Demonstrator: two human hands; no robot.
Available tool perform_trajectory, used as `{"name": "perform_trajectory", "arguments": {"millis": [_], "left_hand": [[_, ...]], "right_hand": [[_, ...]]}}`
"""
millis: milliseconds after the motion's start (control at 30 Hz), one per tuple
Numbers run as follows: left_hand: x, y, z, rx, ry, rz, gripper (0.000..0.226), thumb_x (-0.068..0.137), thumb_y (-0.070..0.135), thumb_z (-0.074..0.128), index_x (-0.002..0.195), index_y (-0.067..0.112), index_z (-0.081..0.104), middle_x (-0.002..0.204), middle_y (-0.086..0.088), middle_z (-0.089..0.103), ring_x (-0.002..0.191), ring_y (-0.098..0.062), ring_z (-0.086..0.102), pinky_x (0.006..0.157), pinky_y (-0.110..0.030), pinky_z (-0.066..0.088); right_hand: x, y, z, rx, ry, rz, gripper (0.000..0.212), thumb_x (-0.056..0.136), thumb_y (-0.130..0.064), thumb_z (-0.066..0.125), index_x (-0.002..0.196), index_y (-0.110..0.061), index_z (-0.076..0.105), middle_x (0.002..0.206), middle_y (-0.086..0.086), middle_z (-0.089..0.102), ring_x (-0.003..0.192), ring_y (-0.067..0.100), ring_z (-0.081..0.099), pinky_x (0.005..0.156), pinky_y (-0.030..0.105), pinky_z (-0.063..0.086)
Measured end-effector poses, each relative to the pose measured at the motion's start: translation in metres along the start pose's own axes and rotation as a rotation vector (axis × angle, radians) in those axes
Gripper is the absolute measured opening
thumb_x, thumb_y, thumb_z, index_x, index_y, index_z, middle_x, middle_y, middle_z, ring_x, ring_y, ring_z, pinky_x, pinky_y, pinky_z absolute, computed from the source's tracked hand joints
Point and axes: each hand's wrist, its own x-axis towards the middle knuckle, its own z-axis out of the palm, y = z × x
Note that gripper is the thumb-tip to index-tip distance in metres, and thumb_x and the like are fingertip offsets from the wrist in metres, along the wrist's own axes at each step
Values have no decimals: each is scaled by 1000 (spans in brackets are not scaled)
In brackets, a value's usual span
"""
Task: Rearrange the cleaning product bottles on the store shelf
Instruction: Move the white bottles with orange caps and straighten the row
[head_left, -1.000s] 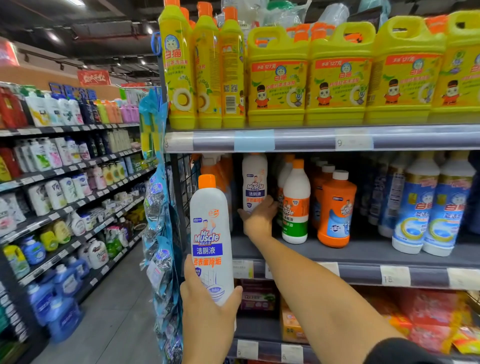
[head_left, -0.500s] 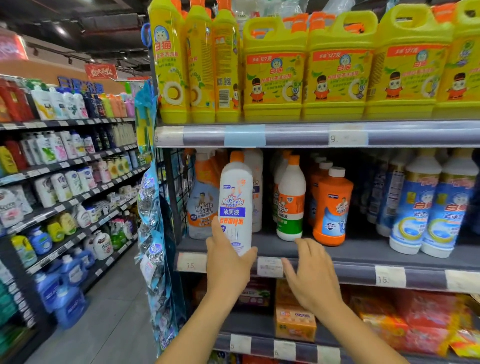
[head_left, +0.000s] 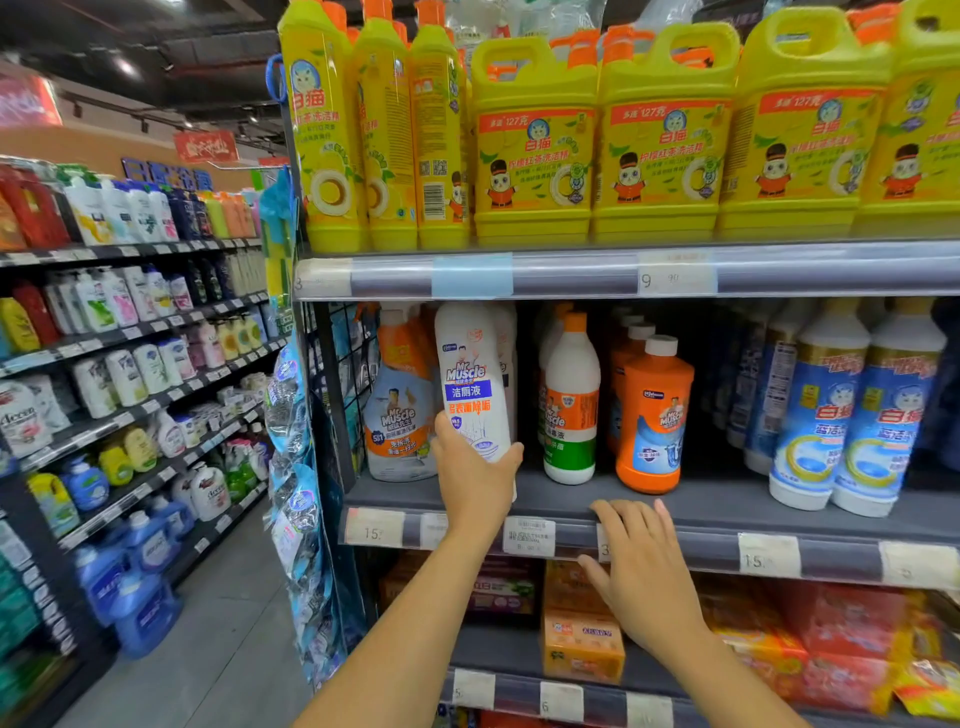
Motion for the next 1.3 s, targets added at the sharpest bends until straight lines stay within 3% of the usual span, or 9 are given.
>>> {"name": "perform_trajectory", "arguments": {"millis": [100, 200, 300, 367, 767, 1000, 1067, 1200, 1300], "left_hand": [[8, -2, 6, 4, 4, -3, 78, 66, 18, 87, 127, 16, 39, 110, 1, 43, 81, -3, 44, 55, -7, 36], [15, -7, 10, 24, 4, 4, 76, 64, 15, 87, 124, 14, 39, 111, -4, 45, 90, -12, 45, 66, -12, 40], [18, -12, 17, 53, -2, 10, 76, 62, 13, 88, 120, 12, 39, 112, -8, 46, 98, -22, 51, 81, -35, 52], [19, -15, 21, 72, -8, 16, 81, 61, 12, 89, 124, 10, 37, 116, -11, 47, 104, -27, 52, 87, -42, 52], [34, -22, 29, 193, -43, -41, 83, 61, 18, 89, 118, 5, 31, 121, -21, 48, 109, -38, 54, 93, -54, 48], [28, -17, 24, 179, -96, -91, 90, 63, 18, 89, 127, 2, 28, 127, -25, 45, 113, -41, 50, 94, -48, 47], [18, -13, 21, 166, -66, -75, 98, 64, 15, 89, 136, 2, 23, 132, -26, 39, 118, -40, 44, 98, -48, 43], [-26, -12, 24, 163, 129, 274, 71, 74, 11, 78, 131, 1, 37, 126, -20, 42, 116, -28, 38, 94, -31, 36], [-39, -3, 44, 228, -90, 409, 52, 77, 14, 76, 120, 5, 48, 115, -11, 48, 107, -23, 47, 89, -25, 39]], "right_hand": [[1, 0, 1, 27, -23, 14, 58, 78, -40, 73, 128, -16, 54, 117, 1, 57, 116, 23, 52, 115, 45, 19], [1, 0, 2, 24, -44, 22, 58, 80, -39, 71, 130, -16, 52, 120, 2, 55, 119, 23, 50, 115, 44, 16], [2, 0, 3, 19, -49, 28, 59, 81, -40, 70, 132, -16, 52, 121, 2, 55, 120, 24, 49, 115, 43, 14], [3, 0, 4, 19, -51, 31, 58, 82, -41, 69, 132, -16, 51, 121, 3, 54, 120, 24, 48, 115, 43, 14], [3, -2, 4, 32, -33, 27, 57, 84, -42, 65, 133, -18, 47, 123, 1, 51, 123, 22, 45, 116, 40, 8], [4, -2, -7, 64, -104, -5, 58, 87, -42, 61, 137, -18, 41, 130, 2, 46, 126, 23, 38, 118, 40, 7], [3, 4, -13, 212, -109, -2, 59, 88, -40, 61, 138, -19, 39, 135, 0, 40, 128, 19, 34, 116, 36, 17], [19, 29, -35, 589, 235, 260, 57, 81, -23, 73, 131, -14, 46, 123, 1, 45, 115, 13, 43, 94, 20, 40], [52, 52, -43, 706, 202, 553, 84, 70, -31, 81, 139, -14, 37, 126, 5, 46, 117, 20, 48, 88, 22, 39]]}}
